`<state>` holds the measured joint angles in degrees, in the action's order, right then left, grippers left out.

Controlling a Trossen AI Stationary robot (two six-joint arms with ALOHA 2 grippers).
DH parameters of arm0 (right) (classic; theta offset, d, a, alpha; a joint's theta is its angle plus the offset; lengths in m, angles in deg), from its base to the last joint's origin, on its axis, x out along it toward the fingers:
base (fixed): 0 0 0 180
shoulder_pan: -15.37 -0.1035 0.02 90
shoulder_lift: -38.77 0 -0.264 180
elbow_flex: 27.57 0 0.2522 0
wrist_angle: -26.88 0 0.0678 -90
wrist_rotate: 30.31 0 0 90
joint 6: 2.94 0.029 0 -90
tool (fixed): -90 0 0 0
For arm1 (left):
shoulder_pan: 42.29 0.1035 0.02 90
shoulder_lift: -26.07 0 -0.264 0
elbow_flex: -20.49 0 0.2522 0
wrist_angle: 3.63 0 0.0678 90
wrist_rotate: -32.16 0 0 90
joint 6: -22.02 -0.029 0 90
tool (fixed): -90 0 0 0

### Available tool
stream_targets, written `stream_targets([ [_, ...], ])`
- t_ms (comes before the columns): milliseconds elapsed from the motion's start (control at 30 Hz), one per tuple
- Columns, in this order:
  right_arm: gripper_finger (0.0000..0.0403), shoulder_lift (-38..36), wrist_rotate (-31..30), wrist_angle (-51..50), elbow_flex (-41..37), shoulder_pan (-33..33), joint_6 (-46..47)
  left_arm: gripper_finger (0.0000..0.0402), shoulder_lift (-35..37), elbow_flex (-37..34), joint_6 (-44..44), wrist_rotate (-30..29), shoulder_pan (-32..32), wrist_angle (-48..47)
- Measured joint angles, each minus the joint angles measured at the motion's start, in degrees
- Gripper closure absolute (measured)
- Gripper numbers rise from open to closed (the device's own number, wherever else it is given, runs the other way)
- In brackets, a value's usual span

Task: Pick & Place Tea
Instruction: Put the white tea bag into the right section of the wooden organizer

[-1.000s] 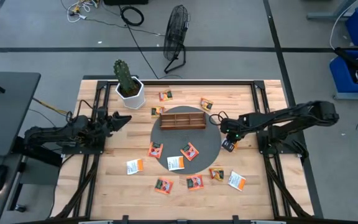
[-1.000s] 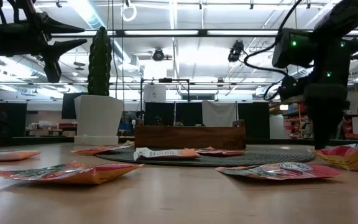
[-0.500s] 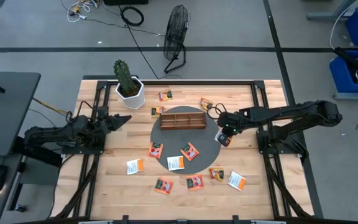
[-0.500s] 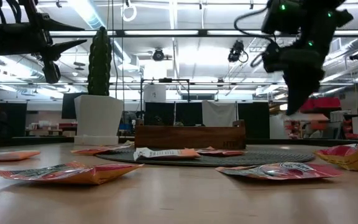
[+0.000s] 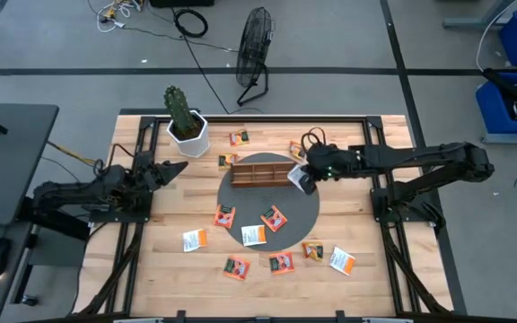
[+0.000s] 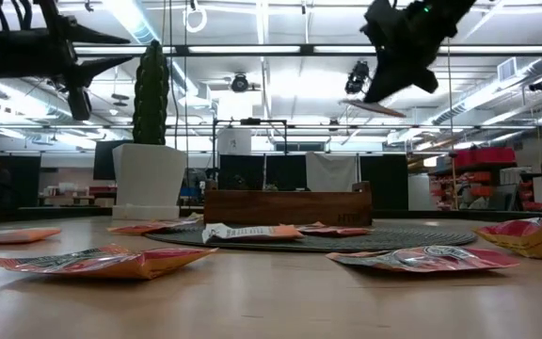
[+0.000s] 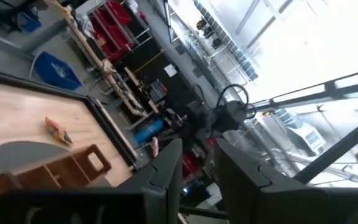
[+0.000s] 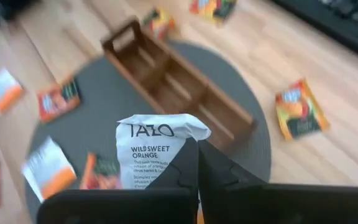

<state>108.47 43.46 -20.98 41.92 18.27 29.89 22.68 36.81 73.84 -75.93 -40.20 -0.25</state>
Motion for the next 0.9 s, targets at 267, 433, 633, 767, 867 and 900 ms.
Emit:
stream_targets([
  [267, 0.0403, 0.0, -2.8, 8.3, 0.9, 0.0, 1.1, 0.0305, -16.8, 11.3, -9.1, -0.3, 0.0, 0.0],
  [433, 0.0403, 0.0, -5.0, 12.7, 0.9, -0.4, 0.7, 0.0305, -29.2, 20.3, -13.4, -3.2, 0.0, 0.1],
  [633, 0.0403, 0.0, -8.3, 17.4, 0.9, -1.5, -0.3, 0.0305, -41.8, 29.3, -13.5, -3.7, 0.5, 0.1],
  [767, 0.0403, 0.0, -10.8, 21.0, 0.9, -2.3, -0.3, 0.0305, -48.7, 34.3, -13.5, -3.8, 2.2, 0.0],
  [867, 0.0403, 0.0, -12.8, 22.7, 0.9, -2.7, -0.3, 0.0305, -53.2, 37.5, -15.1, -2.9, 3.9, -0.2],
  [900, 0.0403, 0.0, -13.7, 23.0, 0.9, -2.8, -0.3, 0.0305, -54.6, 38.4, -16.4, -1.9, 4.5, -0.3],
])
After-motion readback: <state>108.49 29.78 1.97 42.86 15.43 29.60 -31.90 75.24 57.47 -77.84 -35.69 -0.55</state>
